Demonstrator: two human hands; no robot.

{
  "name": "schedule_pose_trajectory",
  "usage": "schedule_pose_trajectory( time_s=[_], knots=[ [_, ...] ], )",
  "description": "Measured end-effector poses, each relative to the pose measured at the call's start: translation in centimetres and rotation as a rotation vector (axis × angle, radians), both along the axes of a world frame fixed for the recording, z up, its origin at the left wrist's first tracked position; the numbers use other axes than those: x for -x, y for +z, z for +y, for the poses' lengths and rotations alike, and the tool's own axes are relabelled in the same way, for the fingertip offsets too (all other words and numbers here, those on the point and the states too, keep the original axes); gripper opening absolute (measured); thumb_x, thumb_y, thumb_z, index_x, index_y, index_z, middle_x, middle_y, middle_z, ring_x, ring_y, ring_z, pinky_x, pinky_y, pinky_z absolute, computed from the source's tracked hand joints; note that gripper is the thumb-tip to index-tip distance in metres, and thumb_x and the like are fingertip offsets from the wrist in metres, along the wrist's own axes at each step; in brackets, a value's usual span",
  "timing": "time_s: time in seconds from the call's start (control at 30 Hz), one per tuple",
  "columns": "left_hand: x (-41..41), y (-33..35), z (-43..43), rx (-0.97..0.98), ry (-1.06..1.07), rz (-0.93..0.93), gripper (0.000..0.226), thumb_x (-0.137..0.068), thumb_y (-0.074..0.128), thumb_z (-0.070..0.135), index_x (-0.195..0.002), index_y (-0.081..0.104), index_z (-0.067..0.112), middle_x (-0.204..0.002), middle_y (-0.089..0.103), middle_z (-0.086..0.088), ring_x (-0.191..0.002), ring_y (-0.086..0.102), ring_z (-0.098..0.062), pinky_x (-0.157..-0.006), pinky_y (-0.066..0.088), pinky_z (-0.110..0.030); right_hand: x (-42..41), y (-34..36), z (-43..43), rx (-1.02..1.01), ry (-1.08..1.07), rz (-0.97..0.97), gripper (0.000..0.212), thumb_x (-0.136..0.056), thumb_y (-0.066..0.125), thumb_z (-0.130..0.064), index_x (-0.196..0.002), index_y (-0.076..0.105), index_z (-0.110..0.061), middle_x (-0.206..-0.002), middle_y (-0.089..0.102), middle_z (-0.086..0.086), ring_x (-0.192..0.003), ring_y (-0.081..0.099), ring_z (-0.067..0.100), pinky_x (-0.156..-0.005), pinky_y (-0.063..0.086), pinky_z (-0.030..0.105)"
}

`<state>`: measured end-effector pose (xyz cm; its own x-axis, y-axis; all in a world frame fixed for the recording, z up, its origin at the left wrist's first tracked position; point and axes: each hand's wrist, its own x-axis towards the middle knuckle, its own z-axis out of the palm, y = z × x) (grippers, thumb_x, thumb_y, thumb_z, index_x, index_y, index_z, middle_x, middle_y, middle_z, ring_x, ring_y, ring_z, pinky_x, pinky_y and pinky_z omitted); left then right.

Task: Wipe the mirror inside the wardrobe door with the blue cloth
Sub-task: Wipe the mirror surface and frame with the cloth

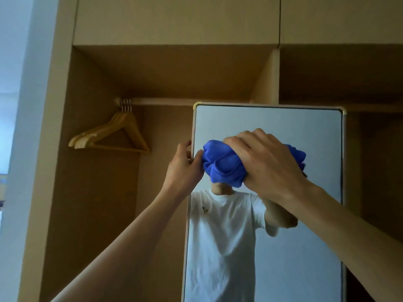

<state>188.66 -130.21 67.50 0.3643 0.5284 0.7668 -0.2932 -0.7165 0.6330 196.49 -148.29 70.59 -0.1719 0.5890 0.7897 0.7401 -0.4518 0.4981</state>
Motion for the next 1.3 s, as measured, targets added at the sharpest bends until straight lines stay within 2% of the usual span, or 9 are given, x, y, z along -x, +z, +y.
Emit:
schedule_pose_trajectory(
  time_s=[0.2,0.3,0.4,0.57,0.7,0.83,0.97,1.1,1.3],
  knots=[
    [-0.4,4.3,0.4,0.005,0.031,-0.055,0.036,-0.107,0.044,0.029,-0.140,0.054,0.018,-0.125,0.067,-0.007,-0.115,0.064,-0.025,-0.100,0.052,-0.052,-1.5,4.5,2.7,-0.085,0.028,-0.159,0.059,-0.075,0.078,-0.023,-0.128,0.055,-0.014,-0.115,0.065,0.008,-0.100,0.060,0.030,-0.086,0.052,0.048],
    [-0.4,5.2,0.7,0.010,0.028,-0.090,0.025,-0.107,0.044,0.020,-0.104,0.069,0.019,-0.100,0.072,-0.008,-0.102,0.068,-0.032,-0.094,0.055,-0.055,-1.6,5.5,3.7,-0.100,0.027,-0.203,0.056,-0.078,0.073,-0.028,-0.129,0.053,-0.016,-0.118,0.064,0.007,-0.102,0.058,0.029,-0.089,0.048,0.046],
    [-0.3,5.7,1.1,0.009,0.036,-0.099,0.029,-0.104,0.049,0.017,-0.082,0.067,0.024,-0.078,0.072,0.000,-0.085,0.069,-0.027,-0.080,0.056,-0.043,-1.4,6.7,4.2,-0.122,0.023,-0.235,0.055,-0.076,0.070,-0.023,-0.128,0.053,-0.018,-0.114,0.063,0.006,-0.098,0.056,0.028,-0.082,0.047,0.044],
    [-0.4,5.8,1.3,0.071,-0.016,-0.126,0.024,-0.093,0.049,0.025,-0.081,0.067,0.015,-0.064,0.066,0.002,-0.071,0.064,-0.024,-0.066,0.050,-0.042,-0.6,9.4,5.1,-0.164,0.000,-0.274,0.053,-0.078,0.067,-0.018,-0.128,0.052,-0.021,-0.112,0.060,0.003,-0.098,0.052,0.026,-0.080,0.042,0.042],
    [-0.8,4.9,1.8,0.141,-0.051,-0.135,0.028,-0.100,0.049,0.031,-0.090,0.069,0.014,-0.082,0.070,-0.015,-0.087,0.069,-0.039,-0.081,0.057,-0.053,-0.2,9.7,6.1,-0.154,-0.005,-0.236,0.046,-0.082,0.066,-0.022,-0.127,0.052,-0.021,-0.113,0.061,0.003,-0.102,0.054,0.026,-0.085,0.045,0.043],
    [-0.7,4.9,2.3,0.115,-0.058,-0.113,0.027,-0.104,0.046,0.028,-0.094,0.068,0.015,-0.067,0.065,0.004,-0.072,0.065,-0.018,-0.076,0.056,-0.044,-0.1,9.5,5.9,-0.164,0.024,-0.162,0.048,-0.081,0.066,-0.017,-0.127,0.053,-0.021,-0.114,0.062,0.000,-0.103,0.054,0.025,-0.084,0.045,0.041],
    [-0.5,4.4,2.2,0.117,-0.111,-0.103,0.026,-0.104,0.046,0.024,-0.098,0.064,0.007,-0.056,0.058,0.010,-0.056,0.057,-0.008,-0.057,0.050,-0.028,0.2,9.0,5.8,-0.132,0.006,-0.107,0.053,-0.081,0.066,-0.018,-0.132,0.050,-0.021,-0.122,0.060,-0.001,-0.110,0.052,0.026,-0.090,0.044,0.043],
    [0.0,3.8,2.1,0.114,-0.164,-0.087,0.026,-0.098,0.047,0.031,-0.095,0.066,0.014,-0.072,0.063,-0.002,-0.073,0.060,-0.022,-0.071,0.053,-0.047,0.4,8.1,6.3,-0.130,-0.015,-0.072,0.053,-0.080,0.066,-0.018,-0.131,0.051,-0.021,-0.120,0.060,-0.001,-0.109,0.052,0.027,-0.091,0.044,0.045],
    [0.5,2.5,2.7,0.112,-0.209,-0.038,0.018,-0.079,0.046,0.027,-0.080,0.064,0.021,-0.072,0.064,0.000,-0.078,0.059,-0.028,-0.084,0.055,-0.059,0.9,5.5,6.6,-0.103,-0.030,-0.032,0.054,-0.076,0.069,-0.020,-0.127,0.054,-0.019,-0.117,0.063,0.001,-0.106,0.054,0.028,-0.091,0.046,0.046]
  ],
)
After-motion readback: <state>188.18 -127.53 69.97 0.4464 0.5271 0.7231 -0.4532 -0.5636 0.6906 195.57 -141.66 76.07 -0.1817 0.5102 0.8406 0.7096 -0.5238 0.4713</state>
